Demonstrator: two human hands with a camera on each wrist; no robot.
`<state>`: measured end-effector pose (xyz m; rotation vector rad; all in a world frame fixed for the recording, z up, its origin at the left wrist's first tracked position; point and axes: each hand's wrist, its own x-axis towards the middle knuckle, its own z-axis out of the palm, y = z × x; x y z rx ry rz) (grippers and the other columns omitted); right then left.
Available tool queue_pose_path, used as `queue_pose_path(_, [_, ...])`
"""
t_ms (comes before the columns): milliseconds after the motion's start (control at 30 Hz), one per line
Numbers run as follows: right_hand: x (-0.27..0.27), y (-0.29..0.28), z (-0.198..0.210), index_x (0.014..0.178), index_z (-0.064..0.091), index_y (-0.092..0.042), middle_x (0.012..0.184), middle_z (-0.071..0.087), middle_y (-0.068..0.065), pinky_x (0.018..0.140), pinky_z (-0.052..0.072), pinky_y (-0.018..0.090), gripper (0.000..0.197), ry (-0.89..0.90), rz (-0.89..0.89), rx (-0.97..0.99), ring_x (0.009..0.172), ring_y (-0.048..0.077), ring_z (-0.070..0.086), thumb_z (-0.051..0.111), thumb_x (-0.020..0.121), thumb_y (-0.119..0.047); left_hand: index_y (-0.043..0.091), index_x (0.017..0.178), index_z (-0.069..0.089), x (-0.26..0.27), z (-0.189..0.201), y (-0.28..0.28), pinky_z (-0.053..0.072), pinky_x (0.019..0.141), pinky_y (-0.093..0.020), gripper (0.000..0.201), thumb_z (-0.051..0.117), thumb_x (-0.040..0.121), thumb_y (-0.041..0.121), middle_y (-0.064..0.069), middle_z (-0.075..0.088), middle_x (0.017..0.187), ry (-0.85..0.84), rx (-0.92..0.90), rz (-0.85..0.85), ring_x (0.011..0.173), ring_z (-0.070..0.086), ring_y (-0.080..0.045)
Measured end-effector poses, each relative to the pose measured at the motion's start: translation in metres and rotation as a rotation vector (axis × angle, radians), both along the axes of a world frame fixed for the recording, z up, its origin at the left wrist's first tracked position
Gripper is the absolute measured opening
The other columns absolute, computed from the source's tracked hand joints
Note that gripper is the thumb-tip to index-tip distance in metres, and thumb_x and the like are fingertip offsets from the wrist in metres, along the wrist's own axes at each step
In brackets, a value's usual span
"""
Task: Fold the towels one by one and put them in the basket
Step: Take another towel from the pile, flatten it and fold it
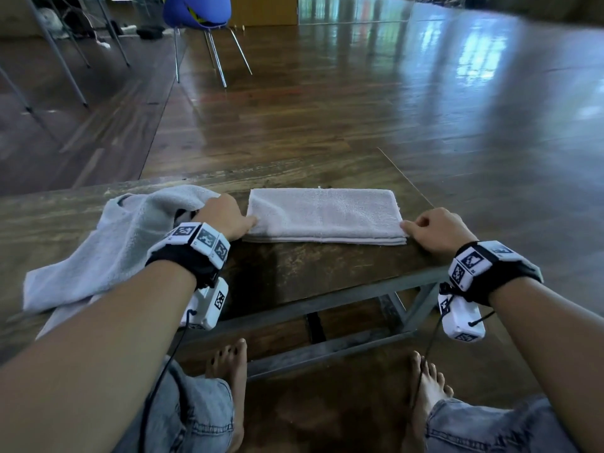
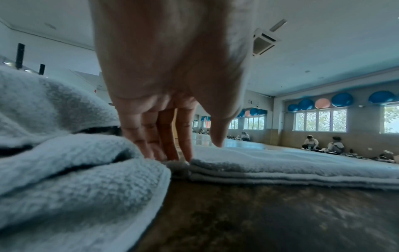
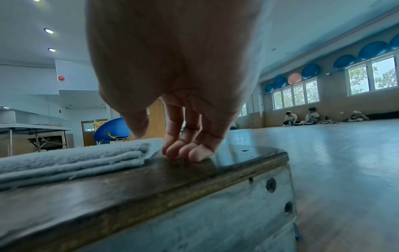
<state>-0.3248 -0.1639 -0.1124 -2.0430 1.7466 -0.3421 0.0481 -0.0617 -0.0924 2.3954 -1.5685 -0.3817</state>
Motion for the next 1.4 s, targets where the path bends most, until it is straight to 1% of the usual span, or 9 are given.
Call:
queue_pose_path(167, [0.006,0.001,0.004,0.073,0.072,-0.009,0.078,0.069,0.004,0.076,0.042,0.031,0.030,-0.022,-0.001,0.017,0.086,0.022,0.062,0.069,0.091,-0.033,0.006,0.072,0.067,-0.003,0.003,-0.001,0.059,0.066,-0.040,0.031,0.079,0.076,0.034,-0.008,0.067,0.069,-0.004,0.024,0.031,0.064,0.066,-0.026])
queue_pose_path(400, [0.008,0.004,0.030,0.061,0.069,-0.017,0.072,0.068,0.002,0.093,0.051,0.049,0.029,-0.098,-0.073,0.018,0.086,0.030,0.064,0.069,0.083,-0.035,0.000,0.067,0.068,0.001,0.022,0.002,0.052,0.054,-0.035,0.020,0.075,0.067,0.019,-0.012,0.065,0.061,-0.020,-0.044,0.096,0.060,0.064,-0.027])
queue_pose_path(533, [0.007,0.012,0.033,0.062,0.068,-0.018,0.077,0.070,0.005,0.096,0.050,0.052,0.026,0.019,-0.034,0.068,0.086,0.028,0.065,0.069,0.080,-0.036,0.004,0.077,0.073,-0.004,0.019,0.008,0.057,0.066,-0.043,0.019,0.076,0.073,0.022,-0.012,0.072,0.074,-0.050,-0.009,0.053,0.071,0.068,-0.027])
queue_pose_path(667, [0.020,0.019,0.029,0.084,0.065,-0.024,0.092,0.066,-0.003,0.091,0.051,0.043,0.008,0.026,0.166,-0.146,0.093,0.022,0.063,0.066,0.085,-0.032,0.013,0.093,0.069,-0.021,0.009,0.002,0.048,0.078,-0.037,0.011,0.065,0.082,0.011,-0.005,0.062,0.100,-0.054,-0.118,-0.262,0.087,0.055,-0.020])
queue_pose_path(833, [0.040,0.032,0.023,0.125,0.061,-0.026,0.126,0.056,-0.001,0.106,0.041,0.042,0.031,0.181,0.516,-0.019,0.121,0.019,0.051,0.053,0.099,-0.039,0.018,0.109,0.068,-0.041,0.003,-0.002,0.045,0.093,-0.032,0.021,0.059,0.091,0.016,0.000,0.055,0.108,-0.048,0.096,-0.448,0.104,0.055,-0.020])
queue_pose_path(1033, [0.052,0.041,0.031,0.067,0.069,-0.021,0.073,0.069,-0.006,0.068,0.052,0.033,0.042,0.258,0.433,-0.062,0.067,0.015,0.065,0.053,0.090,-0.052,0.022,0.060,0.066,-0.052,0.004,0.003,0.042,0.057,-0.024,0.027,0.067,0.085,0.032,0.010,0.062,0.059,-0.043,0.060,-0.457,0.059,0.056,-0.008])
queue_pose_path(1200, [0.077,0.057,0.014,0.100,0.062,-0.030,0.097,0.058,-0.011,0.082,0.045,0.034,0.016,0.029,0.550,-0.249,0.099,0.015,0.056,0.057,0.093,-0.043,0.028,0.116,0.057,-0.073,-0.010,0.002,0.042,0.098,-0.037,0.038,0.065,0.086,0.050,0.000,0.051,0.124,-0.086,-0.036,-0.515,0.119,0.045,-0.019])
queue_pose_path(1300, [0.096,0.061,-0.007,0.128,0.052,-0.028,0.129,0.051,-0.006,0.100,0.041,0.038,0.051,0.038,0.623,-0.195,0.119,0.015,0.046,0.056,0.086,-0.058,0.034,0.145,0.032,-0.082,-0.027,0.001,0.015,0.119,-0.048,0.071,0.060,0.086,0.060,-0.002,0.013,0.162,-0.136,0.034,-0.523,0.150,0.006,-0.023])
queue_pose_path(1400, [0.103,0.062,-0.023,0.134,0.047,-0.035,0.137,0.045,-0.011,0.105,0.036,0.039,0.073,0.049,0.634,-0.200,0.125,0.014,0.041,0.053,0.074,-0.076,0.041,0.153,0.009,-0.081,-0.039,0.002,-0.002,0.122,-0.048,0.083,0.046,0.086,0.072,0.004,-0.008,0.166,-0.099,0.158,-0.508,0.152,-0.012,-0.019])
